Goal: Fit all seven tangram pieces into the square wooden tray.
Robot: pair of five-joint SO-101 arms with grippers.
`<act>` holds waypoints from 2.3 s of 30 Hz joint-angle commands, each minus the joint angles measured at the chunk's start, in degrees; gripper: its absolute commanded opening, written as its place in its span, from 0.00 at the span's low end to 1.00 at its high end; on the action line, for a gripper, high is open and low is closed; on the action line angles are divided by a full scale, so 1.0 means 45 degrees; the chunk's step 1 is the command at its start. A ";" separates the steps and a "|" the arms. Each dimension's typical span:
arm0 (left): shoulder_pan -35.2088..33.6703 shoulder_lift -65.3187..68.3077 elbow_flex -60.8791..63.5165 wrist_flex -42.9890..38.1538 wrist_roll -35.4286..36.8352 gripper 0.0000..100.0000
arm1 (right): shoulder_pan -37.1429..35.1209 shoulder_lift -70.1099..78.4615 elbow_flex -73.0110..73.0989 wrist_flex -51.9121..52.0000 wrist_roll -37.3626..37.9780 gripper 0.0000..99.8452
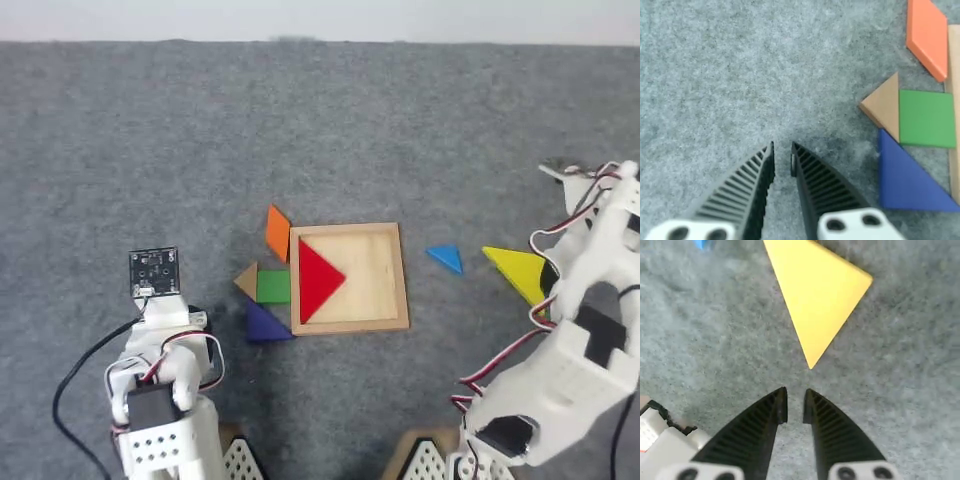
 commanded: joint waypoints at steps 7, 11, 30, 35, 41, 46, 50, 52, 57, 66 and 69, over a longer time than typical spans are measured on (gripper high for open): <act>-0.0039 -0.0293 -0.0147 0.0059 -0.0078 0.05 | -0.1905 -0.0576 0.1817 -0.4913 0.2344 0.25; -0.0039 -0.0293 -0.0147 0.0059 -0.0078 0.05 | -0.2159 0.0303 0.2442 -0.6886 0.1973 0.25; -0.0039 -0.0293 -0.0147 0.0059 -0.0078 0.05 | -0.1690 0.2530 0.1758 -0.5011 0.3263 0.25; -0.0039 -0.0293 -0.0147 0.0059 -0.0078 0.05 | -0.1455 0.1709 0.2266 -0.4913 0.3243 0.25; -0.0039 -0.0293 -0.0147 0.0059 -0.0078 0.05 | -0.1397 -0.1319 0.5040 -0.5031 0.3204 0.25; -0.0039 -0.0293 -0.0147 0.0059 -0.0078 0.05 | -0.1514 -0.4952 0.7893 -0.6359 0.1465 0.25; -0.0039 -0.0293 -0.0147 0.0059 -0.0078 0.05 | -0.1514 -0.7277 1.0471 -0.7297 0.0957 0.29; -0.0039 -0.0293 -0.0147 0.0059 -0.0078 0.05 | -0.1709 -0.7648 1.1194 -0.7531 0.0957 0.29; -0.0039 -0.0293 -0.0147 0.0059 -0.0078 0.05 | -0.1768 -0.6691 1.1136 -0.7785 0.0156 0.29; -0.0039 -0.0293 -0.0147 0.0059 -0.0078 0.05 | -0.1651 -0.2960 0.8244 -0.7922 -0.0606 0.29; -0.0039 -0.0293 -0.0147 0.0059 -0.0078 0.05 | -0.1455 -0.2374 0.7560 -0.7902 -0.0586 0.29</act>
